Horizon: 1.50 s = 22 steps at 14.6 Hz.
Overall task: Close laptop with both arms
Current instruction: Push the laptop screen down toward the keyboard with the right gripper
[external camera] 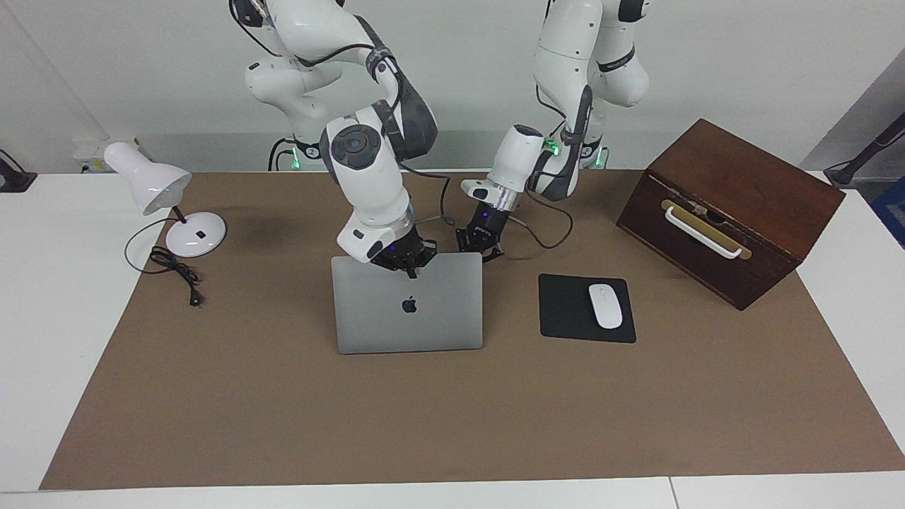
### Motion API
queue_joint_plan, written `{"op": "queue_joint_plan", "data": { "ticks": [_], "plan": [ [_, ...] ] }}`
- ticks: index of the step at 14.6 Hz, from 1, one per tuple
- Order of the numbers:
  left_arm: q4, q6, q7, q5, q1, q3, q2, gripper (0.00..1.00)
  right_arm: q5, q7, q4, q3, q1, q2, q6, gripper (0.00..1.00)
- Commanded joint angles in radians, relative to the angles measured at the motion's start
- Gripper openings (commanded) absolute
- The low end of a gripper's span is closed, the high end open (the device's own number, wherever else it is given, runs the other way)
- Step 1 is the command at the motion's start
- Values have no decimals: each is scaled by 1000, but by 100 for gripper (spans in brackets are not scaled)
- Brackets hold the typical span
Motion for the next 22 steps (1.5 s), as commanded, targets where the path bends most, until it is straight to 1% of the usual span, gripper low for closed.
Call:
{"op": "queue_joint_plan", "data": {
  "ticks": [1, 5, 12, 22],
  "plan": [
    [16, 5, 23, -5, -3, 18, 92, 0, 50, -23, -61, 5, -6, -25, -29, 0],
    [16, 5, 24, -5, -3, 18, 100, 0, 58, -17, -104, 5, 0, -29, -40, 0],
    [16, 5, 38, -5, -3, 18, 107, 0, 59, 5, -175, 7, 9, -45, 0, 0],
    [11, 5, 44, -5, -1, 18, 109, 0, 61, 5, -204, 7, 21, -48, 34, 0]
  ]
}}
